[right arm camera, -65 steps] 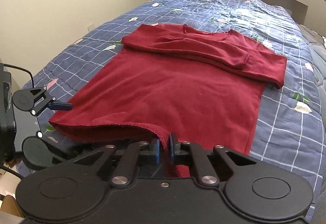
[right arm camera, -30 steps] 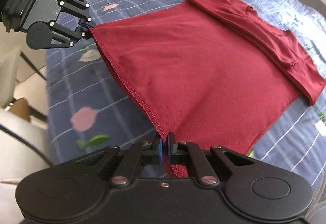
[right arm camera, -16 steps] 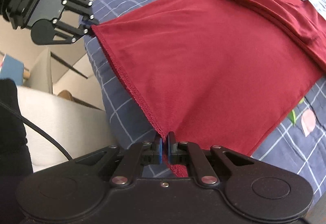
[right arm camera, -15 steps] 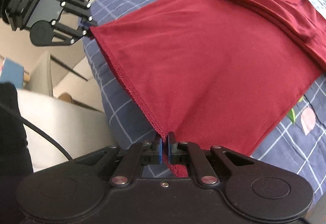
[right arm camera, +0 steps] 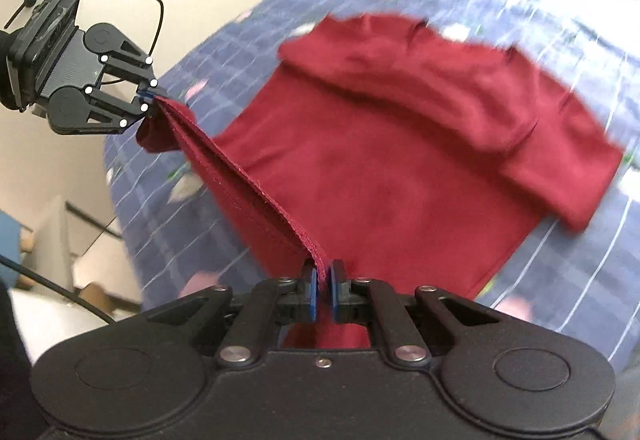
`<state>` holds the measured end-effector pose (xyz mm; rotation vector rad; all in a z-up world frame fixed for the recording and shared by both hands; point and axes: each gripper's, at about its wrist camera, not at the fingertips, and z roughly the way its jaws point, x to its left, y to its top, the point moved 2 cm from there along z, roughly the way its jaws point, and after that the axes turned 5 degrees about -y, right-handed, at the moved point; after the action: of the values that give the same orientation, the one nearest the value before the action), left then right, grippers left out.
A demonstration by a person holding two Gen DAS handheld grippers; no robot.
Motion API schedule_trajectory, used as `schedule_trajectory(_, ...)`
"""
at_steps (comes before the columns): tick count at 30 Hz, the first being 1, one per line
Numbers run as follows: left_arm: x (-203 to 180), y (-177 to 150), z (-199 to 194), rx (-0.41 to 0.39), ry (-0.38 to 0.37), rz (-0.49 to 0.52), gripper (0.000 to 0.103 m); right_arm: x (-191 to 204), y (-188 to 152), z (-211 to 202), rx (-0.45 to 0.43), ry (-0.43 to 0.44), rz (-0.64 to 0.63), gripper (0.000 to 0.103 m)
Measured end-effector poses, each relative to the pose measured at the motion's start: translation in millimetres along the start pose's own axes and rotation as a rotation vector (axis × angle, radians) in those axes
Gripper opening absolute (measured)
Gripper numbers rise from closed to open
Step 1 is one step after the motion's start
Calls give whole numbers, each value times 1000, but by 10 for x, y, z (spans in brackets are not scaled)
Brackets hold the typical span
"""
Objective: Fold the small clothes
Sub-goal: 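Lift the hem with both tools and fold it over toward the collar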
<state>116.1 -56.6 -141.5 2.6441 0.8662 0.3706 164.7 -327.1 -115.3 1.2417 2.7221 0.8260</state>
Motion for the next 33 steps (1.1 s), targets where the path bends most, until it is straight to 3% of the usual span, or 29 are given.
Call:
schedule_trajectory(7, 620, 455, 3, -56, 17, 13, 4, -428, 622, -28, -50, -57, -118, 7)
schedule_trajectory(15, 1347, 998, 406, -8, 14, 39, 4, -980, 1269, 269, -58, -105, -210, 8)
schedule_trajectory(25, 2154, 1298, 983, -8, 64, -234, 4, -1705, 1831, 768, -102, -134, -84, 11)
schedule_trajectory(33, 2517, 1330, 1316, -37, 101, -438, 5, -2046, 1908, 1112, -137, -194, -16, 13)
